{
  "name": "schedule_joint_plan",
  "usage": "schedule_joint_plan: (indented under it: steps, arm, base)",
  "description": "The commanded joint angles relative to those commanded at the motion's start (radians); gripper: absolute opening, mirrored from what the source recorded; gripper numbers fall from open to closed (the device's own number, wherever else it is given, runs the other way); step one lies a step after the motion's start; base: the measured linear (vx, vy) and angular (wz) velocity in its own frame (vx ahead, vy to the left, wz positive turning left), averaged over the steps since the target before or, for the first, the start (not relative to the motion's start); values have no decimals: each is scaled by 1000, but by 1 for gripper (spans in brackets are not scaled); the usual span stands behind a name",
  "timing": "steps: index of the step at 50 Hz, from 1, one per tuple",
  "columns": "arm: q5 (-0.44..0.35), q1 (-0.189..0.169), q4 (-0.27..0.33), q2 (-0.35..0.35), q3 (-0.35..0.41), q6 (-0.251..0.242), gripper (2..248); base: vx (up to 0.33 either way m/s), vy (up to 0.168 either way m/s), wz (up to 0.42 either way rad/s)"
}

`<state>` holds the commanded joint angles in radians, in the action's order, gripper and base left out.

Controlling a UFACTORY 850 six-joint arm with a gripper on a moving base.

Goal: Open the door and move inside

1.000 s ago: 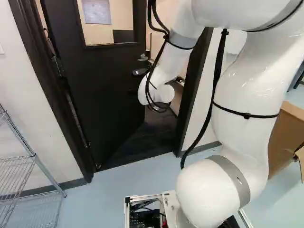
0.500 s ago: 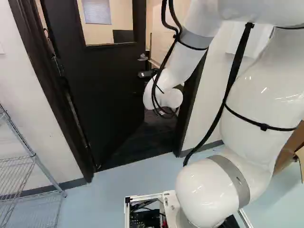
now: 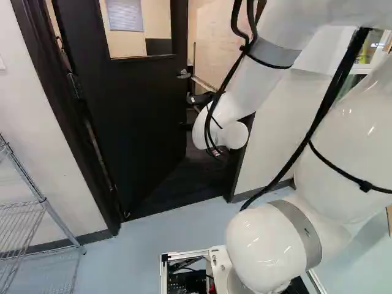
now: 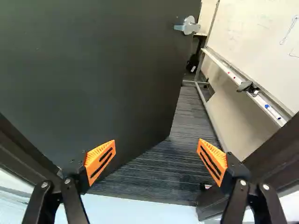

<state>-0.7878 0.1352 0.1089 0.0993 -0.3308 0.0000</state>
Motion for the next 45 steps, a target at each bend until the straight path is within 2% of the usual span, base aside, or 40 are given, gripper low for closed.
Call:
schedule_joint_plan:
  steps: [14, 26, 45]
  arm:
    - [0, -32, 0, 67, 63, 0, 247]
    - [0, -61, 0, 94, 87, 0, 247]
    - [0, -67, 0, 97, 90, 0, 247]
  base:
    - [0, 0, 0]
    - [0, 0, 0]
    - [0, 0, 0]
